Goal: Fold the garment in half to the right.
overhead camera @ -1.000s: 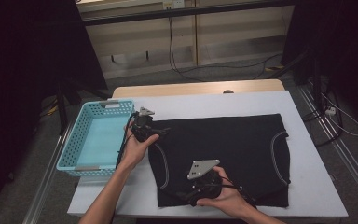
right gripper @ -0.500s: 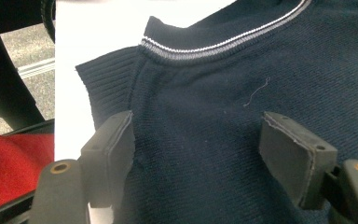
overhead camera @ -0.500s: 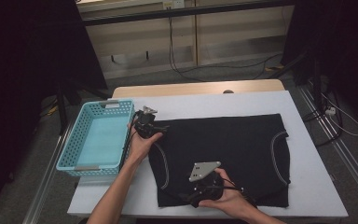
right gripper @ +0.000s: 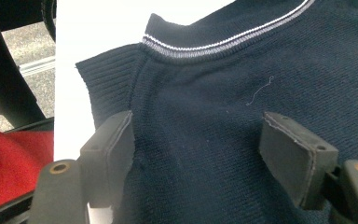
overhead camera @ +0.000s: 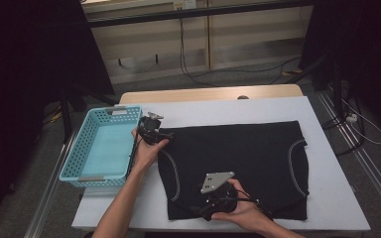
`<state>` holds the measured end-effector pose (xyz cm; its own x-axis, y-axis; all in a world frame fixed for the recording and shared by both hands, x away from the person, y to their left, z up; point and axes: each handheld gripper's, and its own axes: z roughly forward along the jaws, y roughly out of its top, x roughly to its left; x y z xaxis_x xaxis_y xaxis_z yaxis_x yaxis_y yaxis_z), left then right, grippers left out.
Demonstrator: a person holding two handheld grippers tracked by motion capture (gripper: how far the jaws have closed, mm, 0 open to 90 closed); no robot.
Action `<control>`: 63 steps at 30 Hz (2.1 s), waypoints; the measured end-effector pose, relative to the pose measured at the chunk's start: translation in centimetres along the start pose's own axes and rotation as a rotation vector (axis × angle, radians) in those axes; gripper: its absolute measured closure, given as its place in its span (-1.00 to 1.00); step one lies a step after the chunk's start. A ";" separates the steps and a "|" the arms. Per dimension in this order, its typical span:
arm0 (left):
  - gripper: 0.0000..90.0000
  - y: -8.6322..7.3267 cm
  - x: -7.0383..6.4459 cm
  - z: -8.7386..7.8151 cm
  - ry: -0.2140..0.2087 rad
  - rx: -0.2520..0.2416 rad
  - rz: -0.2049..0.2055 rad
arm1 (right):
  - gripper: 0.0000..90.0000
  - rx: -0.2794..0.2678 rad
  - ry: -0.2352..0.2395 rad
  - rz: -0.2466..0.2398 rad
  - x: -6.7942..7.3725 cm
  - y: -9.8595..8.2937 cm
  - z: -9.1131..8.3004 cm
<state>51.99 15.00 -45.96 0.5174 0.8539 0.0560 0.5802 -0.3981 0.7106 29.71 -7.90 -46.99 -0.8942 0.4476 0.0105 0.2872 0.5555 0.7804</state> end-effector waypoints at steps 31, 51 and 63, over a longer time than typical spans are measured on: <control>0.78 0.2 -0.4 -0.6 -0.200 -0.053 -0.069 | -0.50 0.046 0.054 -0.031 3.6 4.2 4.6; 0.78 0.7 -0.4 -1.2 -0.217 -0.094 -0.082 | 0.62 0.076 -0.079 -0.034 3.3 4.2 4.8; 0.78 1.4 0.0 -1.6 -0.235 -0.112 -0.097 | 0.66 0.009 -0.039 0.018 2.5 4.6 3.7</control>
<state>51.79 14.99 -43.91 0.6024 0.7797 -0.1708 0.5674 -0.2679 0.7786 30.06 -1.67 -45.68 -0.8748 0.4846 -0.0005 0.3060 0.5532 0.7748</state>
